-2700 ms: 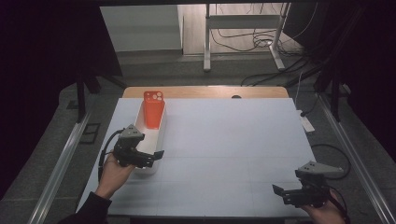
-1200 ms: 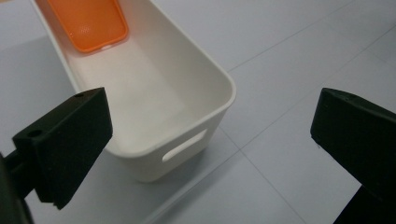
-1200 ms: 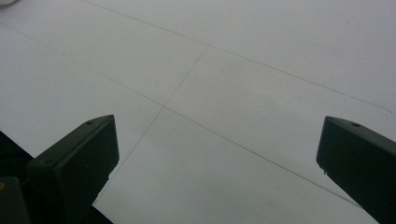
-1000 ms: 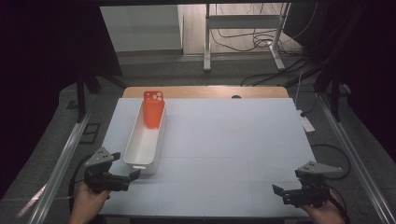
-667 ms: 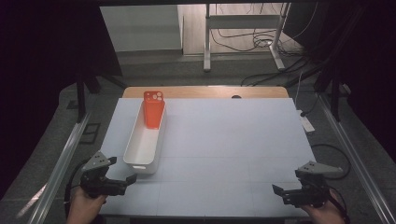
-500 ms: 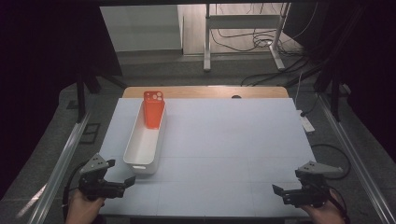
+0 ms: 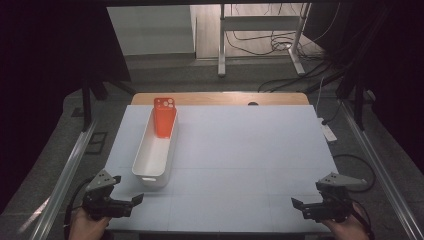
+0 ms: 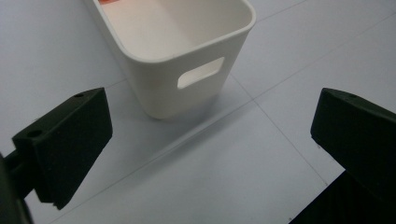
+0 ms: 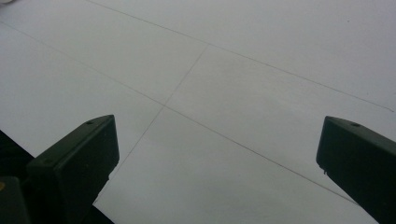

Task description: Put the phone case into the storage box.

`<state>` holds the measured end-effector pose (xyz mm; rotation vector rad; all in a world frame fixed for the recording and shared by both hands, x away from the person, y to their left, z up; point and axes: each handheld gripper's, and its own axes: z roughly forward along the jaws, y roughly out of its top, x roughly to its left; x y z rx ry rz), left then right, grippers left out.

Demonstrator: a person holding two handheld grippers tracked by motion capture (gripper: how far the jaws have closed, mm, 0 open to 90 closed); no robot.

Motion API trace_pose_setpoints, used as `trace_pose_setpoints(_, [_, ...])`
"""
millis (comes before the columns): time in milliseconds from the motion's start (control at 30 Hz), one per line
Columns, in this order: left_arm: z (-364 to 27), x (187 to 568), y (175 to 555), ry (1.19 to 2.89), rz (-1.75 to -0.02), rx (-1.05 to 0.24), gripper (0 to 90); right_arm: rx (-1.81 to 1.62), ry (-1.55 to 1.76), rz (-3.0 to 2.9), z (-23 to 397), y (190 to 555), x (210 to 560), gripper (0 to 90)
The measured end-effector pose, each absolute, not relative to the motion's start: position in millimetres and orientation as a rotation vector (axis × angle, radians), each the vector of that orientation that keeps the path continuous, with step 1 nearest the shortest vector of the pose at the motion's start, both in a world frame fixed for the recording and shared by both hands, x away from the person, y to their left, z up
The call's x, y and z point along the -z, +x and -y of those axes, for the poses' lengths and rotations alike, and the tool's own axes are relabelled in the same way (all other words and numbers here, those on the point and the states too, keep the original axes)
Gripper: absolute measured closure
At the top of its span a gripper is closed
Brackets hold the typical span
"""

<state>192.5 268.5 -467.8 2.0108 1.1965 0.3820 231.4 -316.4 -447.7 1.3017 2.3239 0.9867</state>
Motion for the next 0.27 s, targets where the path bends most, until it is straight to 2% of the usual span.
trace_pose_setpoints(267, [-267.3,468.6,194.5,2.018,-1.214,-0.369,0.0,-0.981,1.296,-2.331,316.0,231.8,448.2,0.0])
